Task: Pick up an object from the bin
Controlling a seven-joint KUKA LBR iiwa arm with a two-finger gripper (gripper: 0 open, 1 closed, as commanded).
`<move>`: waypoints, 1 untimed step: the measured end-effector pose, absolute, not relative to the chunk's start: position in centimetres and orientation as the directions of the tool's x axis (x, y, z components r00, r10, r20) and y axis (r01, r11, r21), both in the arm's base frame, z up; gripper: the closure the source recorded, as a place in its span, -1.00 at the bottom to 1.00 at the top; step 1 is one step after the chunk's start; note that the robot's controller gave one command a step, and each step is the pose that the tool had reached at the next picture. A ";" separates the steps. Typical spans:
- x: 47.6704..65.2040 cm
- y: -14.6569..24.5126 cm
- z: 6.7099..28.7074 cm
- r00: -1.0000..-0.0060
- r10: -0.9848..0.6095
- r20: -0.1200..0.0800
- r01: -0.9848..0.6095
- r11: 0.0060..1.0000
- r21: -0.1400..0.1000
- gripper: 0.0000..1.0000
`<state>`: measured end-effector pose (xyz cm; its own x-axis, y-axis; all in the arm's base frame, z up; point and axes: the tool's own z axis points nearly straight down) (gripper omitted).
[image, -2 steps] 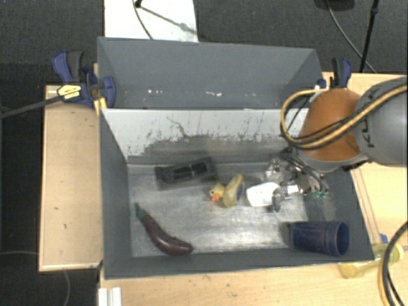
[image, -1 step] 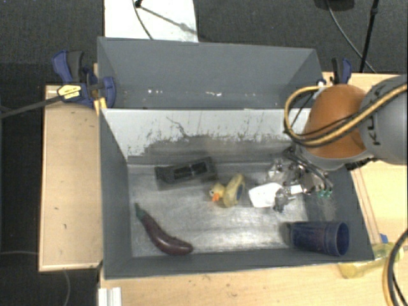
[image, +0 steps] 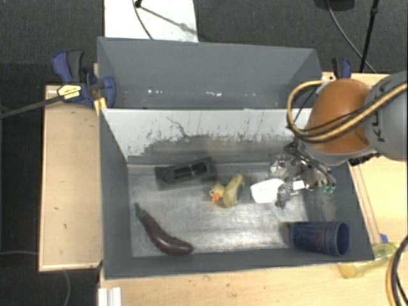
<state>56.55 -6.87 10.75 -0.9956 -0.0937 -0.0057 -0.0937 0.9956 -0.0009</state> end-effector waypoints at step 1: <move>56.5 -6.8 11.7 -0.996 -0.094 -0.004 -0.094 0.996 0.000 1.00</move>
Offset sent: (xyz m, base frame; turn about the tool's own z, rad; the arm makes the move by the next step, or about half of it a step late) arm 0.0000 0.0002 0.0071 0.0000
